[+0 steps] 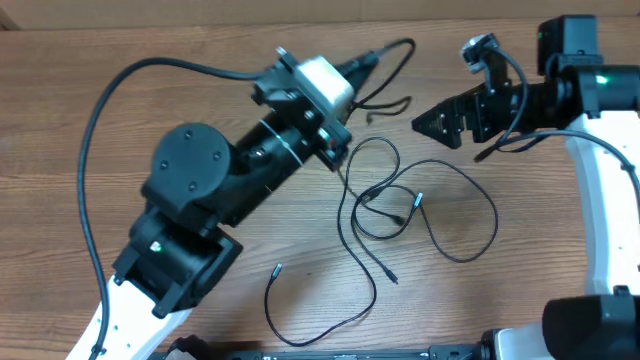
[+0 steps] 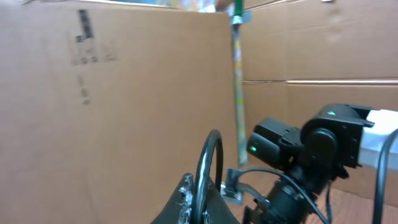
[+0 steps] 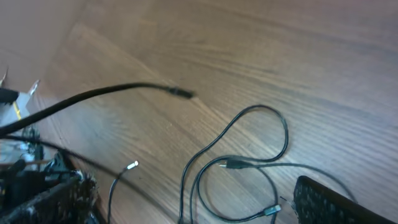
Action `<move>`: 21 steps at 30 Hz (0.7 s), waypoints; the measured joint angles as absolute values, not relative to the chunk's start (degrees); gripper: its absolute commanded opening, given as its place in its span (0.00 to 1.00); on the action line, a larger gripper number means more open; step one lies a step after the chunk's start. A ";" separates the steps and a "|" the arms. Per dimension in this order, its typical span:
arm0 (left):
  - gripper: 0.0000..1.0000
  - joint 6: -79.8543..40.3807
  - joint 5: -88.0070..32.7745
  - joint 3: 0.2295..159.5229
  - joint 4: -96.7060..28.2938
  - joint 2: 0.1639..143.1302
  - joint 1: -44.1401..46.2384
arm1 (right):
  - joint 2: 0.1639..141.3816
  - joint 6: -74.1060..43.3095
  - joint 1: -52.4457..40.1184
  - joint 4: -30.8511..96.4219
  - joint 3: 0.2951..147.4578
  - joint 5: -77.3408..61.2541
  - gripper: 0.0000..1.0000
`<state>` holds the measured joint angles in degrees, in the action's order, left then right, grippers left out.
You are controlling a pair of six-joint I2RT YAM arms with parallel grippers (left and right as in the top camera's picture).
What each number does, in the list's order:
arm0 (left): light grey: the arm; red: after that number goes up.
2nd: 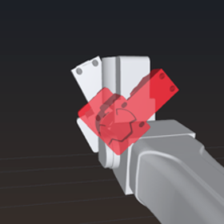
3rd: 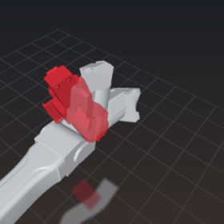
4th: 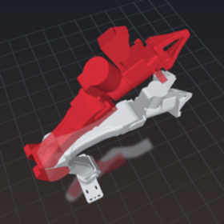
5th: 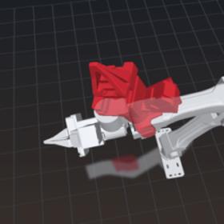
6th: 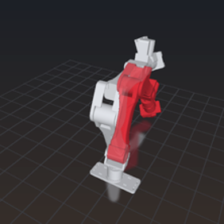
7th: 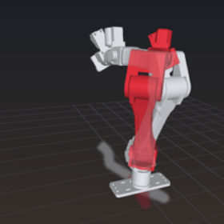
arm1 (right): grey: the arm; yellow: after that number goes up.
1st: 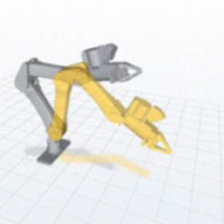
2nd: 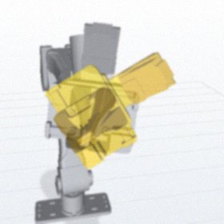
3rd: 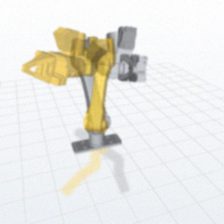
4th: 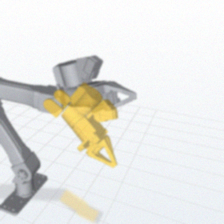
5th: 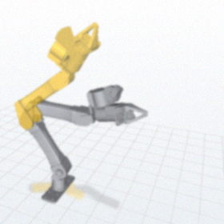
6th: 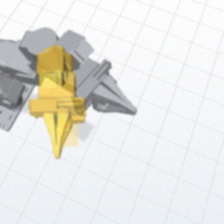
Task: Untangle cables
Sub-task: 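Drag the grasped cable leftward with the left gripper to spread it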
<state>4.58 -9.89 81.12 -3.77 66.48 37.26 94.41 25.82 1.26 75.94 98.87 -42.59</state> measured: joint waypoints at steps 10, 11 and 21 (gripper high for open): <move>0.04 3.92 -3.49 81.49 -13.80 65.52 33.04 | 95.46 25.87 1.15 76.86 98.85 -38.24 1.00; 0.04 3.92 -1.58 81.52 -15.75 65.52 32.21 | 95.46 25.74 1.15 77.17 98.85 -37.82 1.00; 0.04 -3.86 14.57 81.73 -38.00 65.45 17.30 | 95.46 25.52 1.15 77.73 98.83 -34.70 1.00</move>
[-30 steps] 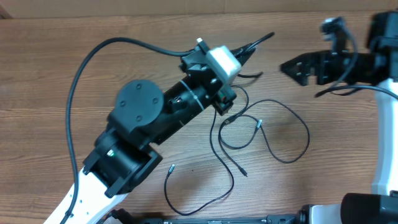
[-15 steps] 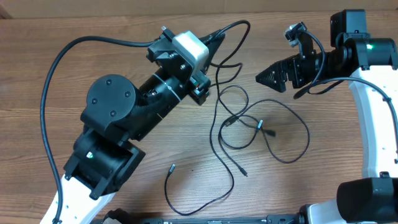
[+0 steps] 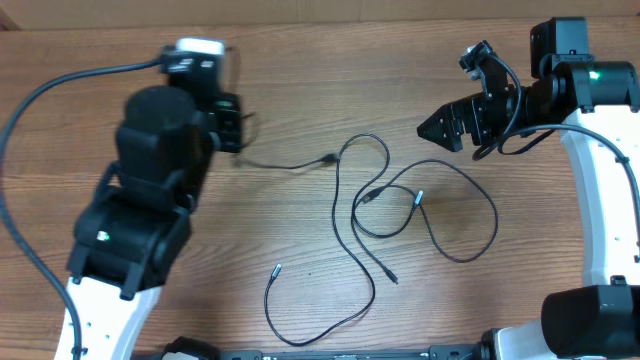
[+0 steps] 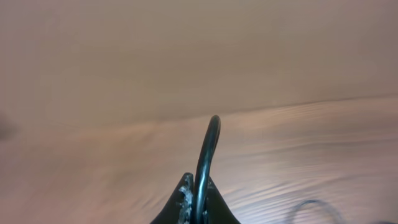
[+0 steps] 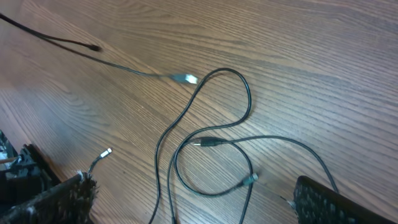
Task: Untangle cables
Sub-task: 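Drag the grasped cable leftward with the left gripper to spread it, then move the left arm out to the left edge of the table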
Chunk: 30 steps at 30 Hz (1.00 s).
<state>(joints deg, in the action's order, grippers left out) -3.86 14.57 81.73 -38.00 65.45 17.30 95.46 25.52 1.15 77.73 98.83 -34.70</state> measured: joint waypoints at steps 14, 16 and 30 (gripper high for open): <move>0.04 -12.12 17.19 81.73 -48.95 64.62 -14.94 | 95.46 25.54 1.13 77.89 98.83 -33.41 1.00; 0.04 -12.43 17.21 81.73 -48.90 64.60 -19.46 | 95.46 25.52 1.13 78.04 98.83 -33.21 1.00; 0.04 -13.61 6.68 81.78 -48.21 70.76 -52.29 | 95.46 25.52 1.13 79.18 98.83 -32.97 1.00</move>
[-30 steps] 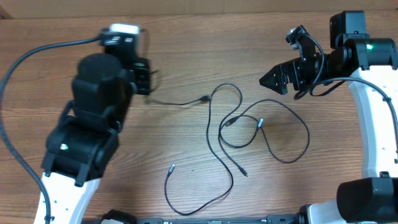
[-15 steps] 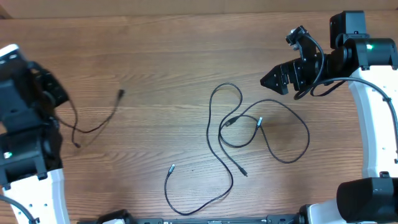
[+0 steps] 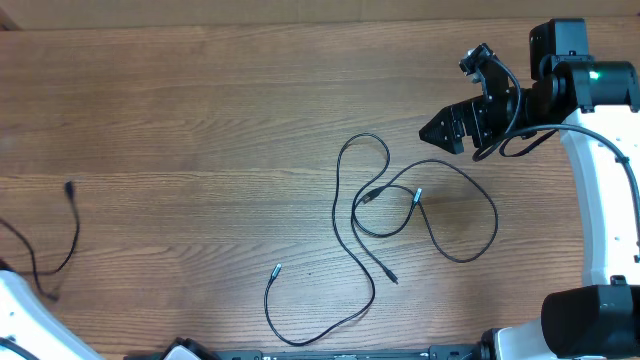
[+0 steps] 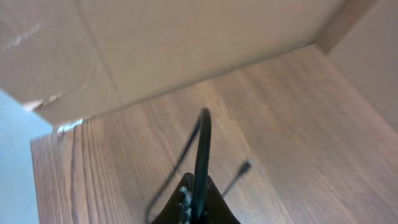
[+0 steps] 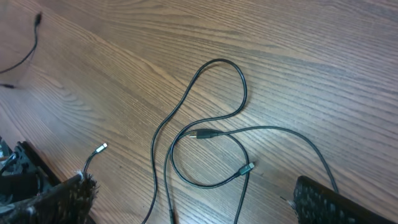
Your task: Untangle cables
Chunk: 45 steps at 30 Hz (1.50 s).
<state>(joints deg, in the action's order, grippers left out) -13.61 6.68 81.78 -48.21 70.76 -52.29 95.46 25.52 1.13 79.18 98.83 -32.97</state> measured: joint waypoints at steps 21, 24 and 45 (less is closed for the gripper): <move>1.00 -13.56 -15.75 81.80 -55.31 83.18 -55.72 | 95.46 25.52 1.15 80.60 98.83 -32.97 1.00; 1.00 -9.98 -19.86 81.80 -55.35 83.18 -52.77 | 95.46 25.50 1.13 80.60 98.83 -32.95 1.00; 1.00 16.19 -29.82 81.82 -49.54 91.81 6.92 | 95.46 -9.28 8.43 76.05 98.80 -14.20 1.00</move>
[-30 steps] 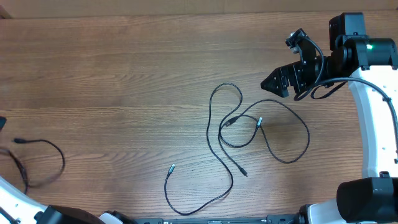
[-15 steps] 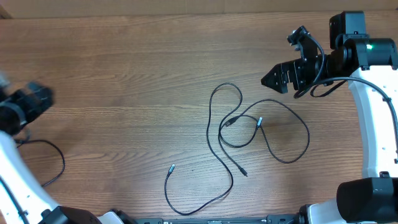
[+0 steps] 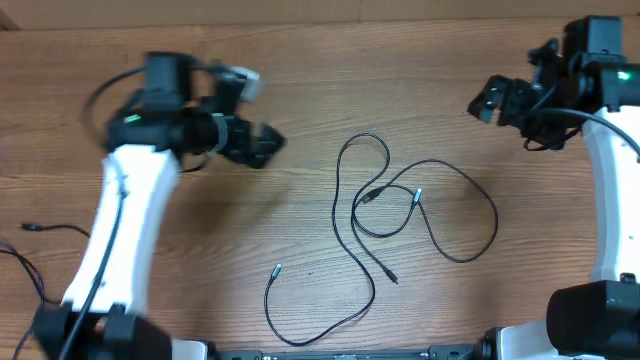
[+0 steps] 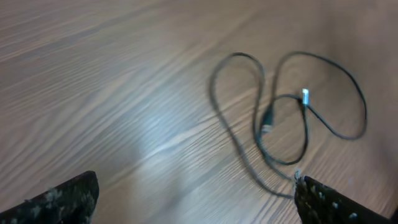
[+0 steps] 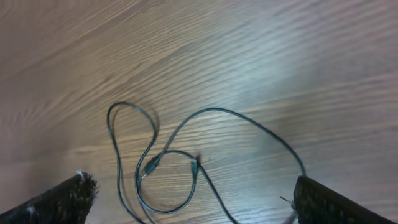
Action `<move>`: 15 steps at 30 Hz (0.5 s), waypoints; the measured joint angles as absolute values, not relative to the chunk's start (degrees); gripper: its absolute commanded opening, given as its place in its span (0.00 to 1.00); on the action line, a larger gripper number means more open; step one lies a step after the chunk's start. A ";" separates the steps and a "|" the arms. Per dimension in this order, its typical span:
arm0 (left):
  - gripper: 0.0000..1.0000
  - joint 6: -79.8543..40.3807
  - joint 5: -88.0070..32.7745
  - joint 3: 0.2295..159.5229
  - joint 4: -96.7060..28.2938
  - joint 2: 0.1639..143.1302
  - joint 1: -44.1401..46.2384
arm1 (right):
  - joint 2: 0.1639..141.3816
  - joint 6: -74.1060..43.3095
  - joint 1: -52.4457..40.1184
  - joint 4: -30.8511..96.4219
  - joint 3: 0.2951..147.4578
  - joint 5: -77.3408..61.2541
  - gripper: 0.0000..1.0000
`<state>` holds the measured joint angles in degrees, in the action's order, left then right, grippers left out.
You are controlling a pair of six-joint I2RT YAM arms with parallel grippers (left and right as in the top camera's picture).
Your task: Untangle cables
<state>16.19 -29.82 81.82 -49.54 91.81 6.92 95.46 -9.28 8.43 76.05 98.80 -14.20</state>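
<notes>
Two thin black cables (image 3: 385, 205) lie looped over each other mid-table; they also show as cables (image 4: 273, 118) and cables (image 5: 165, 165) in the wrist views. A third black cable (image 3: 30, 255) lies alone at the far left edge. My left gripper (image 3: 265, 146) hovers left of the tangle, open and holding nothing, as the left gripper (image 4: 196, 180) shows in its wrist view. My right gripper (image 3: 486, 100) is up at the right of the tangle; the right gripper (image 5: 191, 182) is open with nothing in it.
The wooden table (image 3: 300, 60) fills the view. A plug end (image 3: 276, 268) of the long cable lies toward the front, left of centre. The left arm's own black supply cable (image 3: 110, 85) arcs near its wrist.
My left gripper was shut on a black cable off at the far left. It is now open over the table left of the tangle, and that cable lies at the left edge. My right gripper has drawn back to the right.
My left gripper was shut on a cable just above the tangle. Then it was at the upper left with the cable stretched out from the tangle. Then the cable hung at the far left, free of the others. Now it lies there, released.
</notes>
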 measured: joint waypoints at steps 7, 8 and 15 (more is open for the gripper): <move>1.00 17.15 -29.82 81.82 -35.48 106.19 17.45 | 95.46 -7.38 10.79 78.41 98.80 -13.98 1.00; 1.00 17.26 -29.78 81.80 -34.63 107.46 18.28 | 95.46 -7.09 10.81 78.41 98.80 -13.96 1.00; 1.00 19.11 -20.93 83.74 -29.30 117.49 24.93 | 95.46 -5.98 10.83 78.63 98.80 -13.96 1.00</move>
<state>19.11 -20.93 83.74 -29.30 117.49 24.93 95.46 -5.98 10.83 78.63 98.80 -13.96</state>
